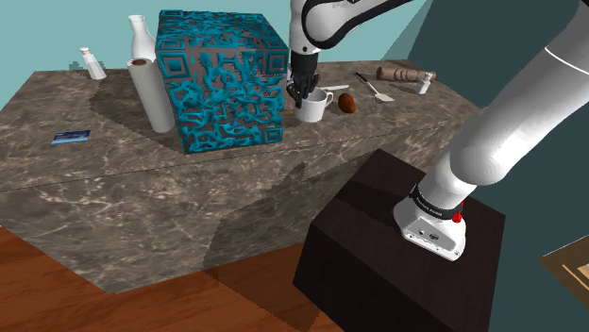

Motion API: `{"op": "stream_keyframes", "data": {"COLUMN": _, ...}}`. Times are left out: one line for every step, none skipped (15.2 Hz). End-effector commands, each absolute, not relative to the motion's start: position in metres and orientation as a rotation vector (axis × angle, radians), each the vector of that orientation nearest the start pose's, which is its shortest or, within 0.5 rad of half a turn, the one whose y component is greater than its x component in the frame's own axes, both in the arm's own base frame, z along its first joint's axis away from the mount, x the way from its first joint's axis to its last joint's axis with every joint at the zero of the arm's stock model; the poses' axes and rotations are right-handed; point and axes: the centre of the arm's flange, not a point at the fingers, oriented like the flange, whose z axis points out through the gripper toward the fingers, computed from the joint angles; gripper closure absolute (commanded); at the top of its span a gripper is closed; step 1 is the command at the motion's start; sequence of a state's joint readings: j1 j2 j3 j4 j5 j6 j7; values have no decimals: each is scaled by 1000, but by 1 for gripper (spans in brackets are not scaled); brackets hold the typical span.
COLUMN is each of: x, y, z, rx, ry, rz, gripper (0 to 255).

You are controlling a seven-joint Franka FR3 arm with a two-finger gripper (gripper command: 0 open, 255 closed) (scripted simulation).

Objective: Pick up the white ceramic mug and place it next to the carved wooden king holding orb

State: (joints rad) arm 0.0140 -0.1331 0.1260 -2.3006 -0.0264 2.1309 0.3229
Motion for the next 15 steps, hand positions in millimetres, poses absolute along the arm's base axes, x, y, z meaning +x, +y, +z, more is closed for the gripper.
{"op": "stream_keyframes", "data": {"x": 483, "y": 68, "z": 410, "rx": -3176, "ry": 270, "rz": 44, "gripper": 255}}
{"op": "stream_keyframes", "data": {"x": 483, "y": 68, "z": 416, "rx": -3176, "ry": 270, "rz": 44, "gripper": 255}}
{"op": "stream_keyframes", "data": {"x": 483, "y": 68, "z": 421, "rx": -3176, "ry": 270, "rz": 44, "gripper": 255}}
{"op": "stream_keyframes", "data": {"x": 483, "y": 68, "z": 426, "rx": -3176, "ry": 270, "rz": 44, "gripper": 255}}
{"op": "stream_keyframes", "data": {"x": 483, "y": 68, "z": 432, "rx": -3176, "ry": 270, "rz": 44, "gripper": 255}}
{"op": "stream_keyframes", "data": {"x": 483, "y": 68, "z": 437, "rx": -3176, "ry": 270, "rz": 44, "gripper": 255}}
{"op": "stream_keyframes", "data": {"x": 483, "y": 68, "z": 442, "rx": -3176, "ry": 270, "rz": 44, "gripper": 255}}
{"op": "stream_keyframes", "data": {"x": 483, "y": 68, "z": 447, "rx": -3176, "ry": 270, "rz": 44, "gripper": 255}}
{"op": "stream_keyframes", "data": {"x": 483, "y": 68, "z": 453, "rx": -3176, "ry": 270, "rz": 44, "gripper": 255}}
{"op": "stream_keyframes", "data": {"x": 483, "y": 68, "z": 458, "rx": -3176, "ry": 270, "rz": 44, "gripper": 255}}
{"op": "stream_keyframes", "data": {"x": 483, "y": 68, "z": 463, "rx": -3176, "ry": 270, "rz": 44, "gripper": 255}}
{"op": "stream_keyframes", "data": {"x": 483, "y": 68, "z": 469, "rx": -3176, "ry": 270, "rz": 44, "gripper": 255}}
{"op": "stream_keyframes", "data": {"x": 483, "y": 68, "z": 474, "rx": -3176, "ry": 270, "rz": 44, "gripper": 255}}
{"op": "stream_keyframes", "data": {"x": 483, "y": 68, "z": 479, "rx": -3176, "ry": 270, "rz": 44, "gripper": 255}}
{"op": "stream_keyframes", "data": {"x": 483, "y": 68, "z": 484, "rx": -3176, "ry": 270, "rz": 44, "gripper": 255}}
